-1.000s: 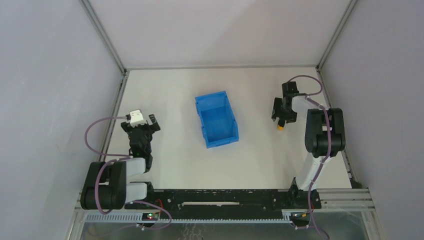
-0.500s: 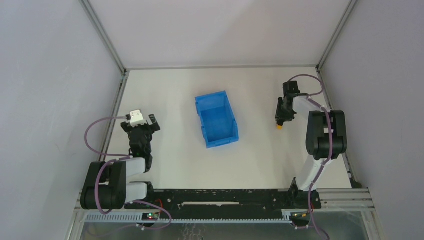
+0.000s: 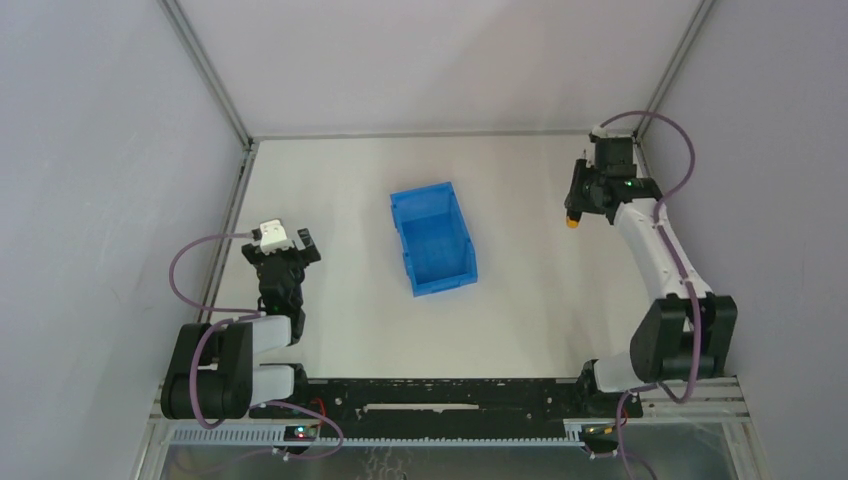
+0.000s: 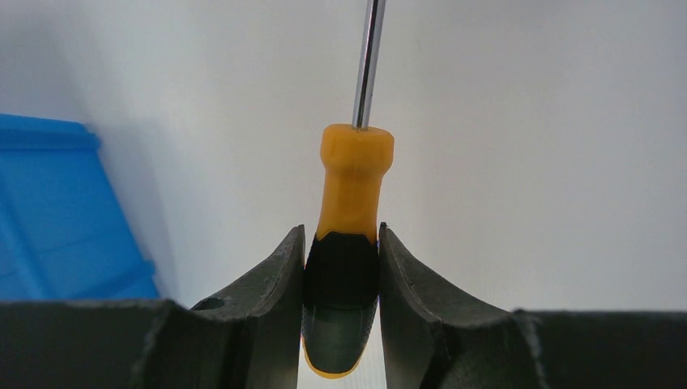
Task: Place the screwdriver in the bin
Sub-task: Pick up the screwdriver from the center of the board, then place the screwdriver in the bin.
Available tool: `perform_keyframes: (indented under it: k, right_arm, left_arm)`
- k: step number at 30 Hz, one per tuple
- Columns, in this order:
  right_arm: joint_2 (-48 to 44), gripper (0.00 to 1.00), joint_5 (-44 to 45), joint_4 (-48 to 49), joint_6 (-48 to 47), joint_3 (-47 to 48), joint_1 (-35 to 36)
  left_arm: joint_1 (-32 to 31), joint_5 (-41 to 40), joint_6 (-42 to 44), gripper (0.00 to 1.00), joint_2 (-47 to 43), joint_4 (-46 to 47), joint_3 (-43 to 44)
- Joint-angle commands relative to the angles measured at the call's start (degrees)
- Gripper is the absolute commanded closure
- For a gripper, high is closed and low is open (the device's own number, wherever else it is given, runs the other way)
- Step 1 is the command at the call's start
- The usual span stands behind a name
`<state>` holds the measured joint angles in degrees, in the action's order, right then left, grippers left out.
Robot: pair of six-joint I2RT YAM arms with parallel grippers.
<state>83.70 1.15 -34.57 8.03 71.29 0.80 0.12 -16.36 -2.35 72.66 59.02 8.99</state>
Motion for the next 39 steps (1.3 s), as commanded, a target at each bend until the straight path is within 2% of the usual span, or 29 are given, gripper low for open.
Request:
perform_keyframes:
  k: [1, 13, 24, 39]
  right_arm:
    - [-7.31, 0.86, -0.53, -3.38, -3.07, 6.12, 1.55]
    - [-9.96, 0.87, 3.11, -14.71, -4.56, 22.72, 7.31]
    - [-8.97, 0.88, 4.08, -15.43, -3.37, 24.73, 11.67]
    - [-3.46, 0.89, 6.05, -12.10, 1.82, 26.48, 27.86]
  left_arm:
    - [-0.30, -0.72, 1.38, 0.00, -0.42, 1.80, 2.04]
    - [-0.30, -0.73, 1.38, 0.00, -0.47, 1.80, 1.99]
    - [-0.30, -0.77, 1.38, 0.00, -0.42, 1.80, 2.08]
    - [-0.30, -0.70, 1.38, 0.00, -0.42, 1.80, 1.99]
